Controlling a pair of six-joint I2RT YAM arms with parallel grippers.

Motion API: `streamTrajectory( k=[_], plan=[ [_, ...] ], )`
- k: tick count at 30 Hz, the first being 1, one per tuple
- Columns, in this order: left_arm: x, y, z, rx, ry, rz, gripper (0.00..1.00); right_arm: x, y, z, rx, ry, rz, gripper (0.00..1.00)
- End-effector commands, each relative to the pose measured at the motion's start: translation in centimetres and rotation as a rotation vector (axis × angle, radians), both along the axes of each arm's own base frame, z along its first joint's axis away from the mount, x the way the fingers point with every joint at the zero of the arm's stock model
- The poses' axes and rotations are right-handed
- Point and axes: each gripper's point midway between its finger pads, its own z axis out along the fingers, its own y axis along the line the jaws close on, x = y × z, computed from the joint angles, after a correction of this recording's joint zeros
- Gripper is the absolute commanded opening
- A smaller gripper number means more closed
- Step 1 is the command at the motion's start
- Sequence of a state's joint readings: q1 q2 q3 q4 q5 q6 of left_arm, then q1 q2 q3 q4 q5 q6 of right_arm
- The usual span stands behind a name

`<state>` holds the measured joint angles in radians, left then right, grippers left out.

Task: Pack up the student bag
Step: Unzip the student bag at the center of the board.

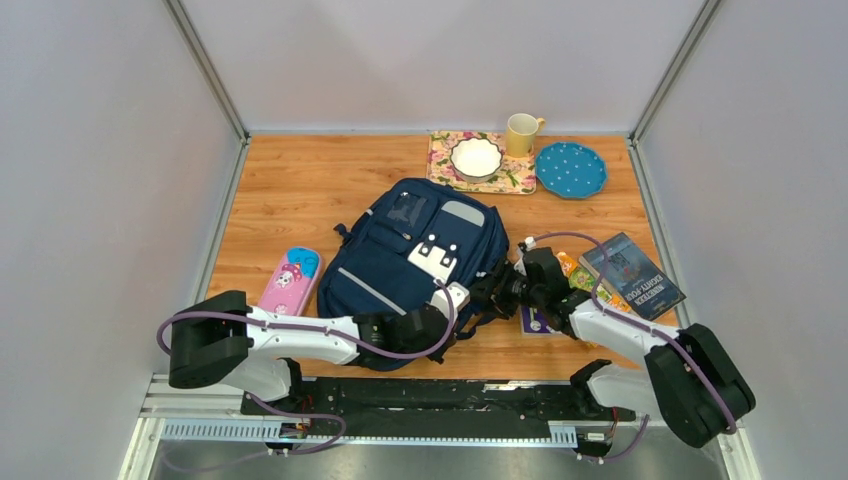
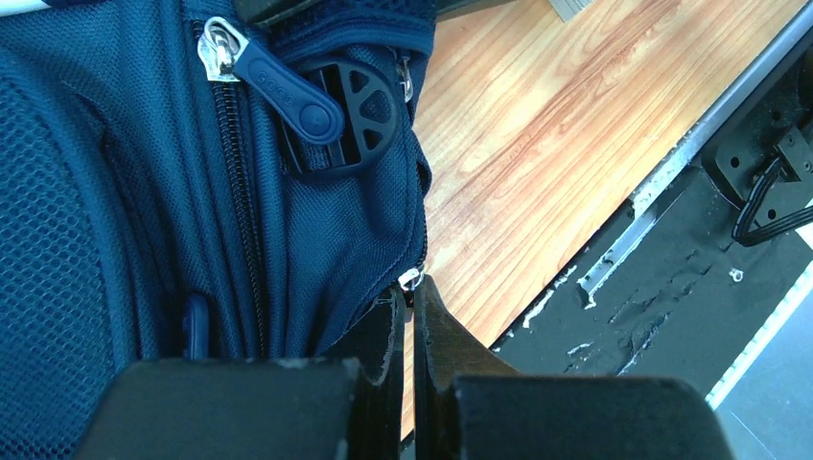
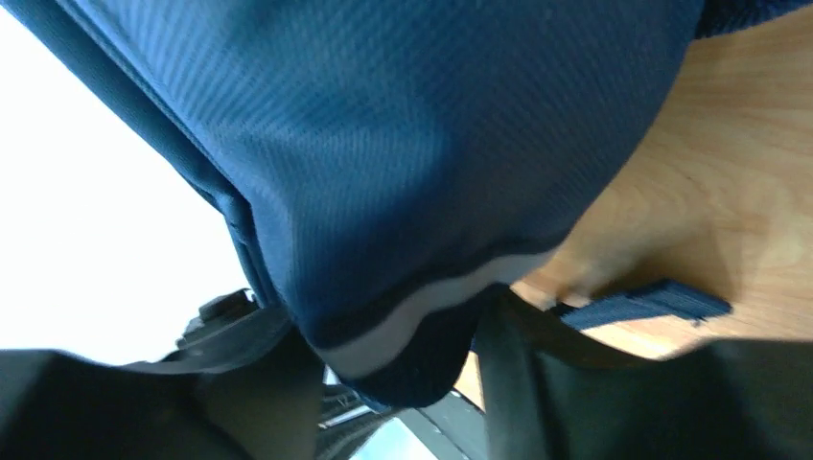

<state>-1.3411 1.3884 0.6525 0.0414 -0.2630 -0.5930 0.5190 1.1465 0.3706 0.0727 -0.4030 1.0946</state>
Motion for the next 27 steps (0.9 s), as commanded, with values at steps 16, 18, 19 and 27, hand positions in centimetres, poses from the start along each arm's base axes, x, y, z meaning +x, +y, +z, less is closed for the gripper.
streamTrajectory(
  k=[16, 18, 19, 27],
  plan=[
    [-3.7, 11.1, -4.7, 0.292, 0.231, 0.173, 0.00, 9.3, -2.5, 4.2, -0.102, -0.114, 0.020, 0.00],
    [-4.0, 10.8, -4.2, 0.288, 0.253, 0.170, 0.00, 9.2, -2.2, 4.2, -0.099, -0.108, 0.045, 0.00],
    [-4.1, 10.4, -3.7, 0.285, 0.264, 0.162, 0.00, 9.3, -2.4, 4.0, -0.116, -0.110, 0.047, 0.00],
    [-4.7, 7.5, -3.5, 0.135, 0.270, 0.068, 0.00, 9.5, -3.0, 2.6, -0.191, -0.099, 0.168, 0.51]
  ],
)
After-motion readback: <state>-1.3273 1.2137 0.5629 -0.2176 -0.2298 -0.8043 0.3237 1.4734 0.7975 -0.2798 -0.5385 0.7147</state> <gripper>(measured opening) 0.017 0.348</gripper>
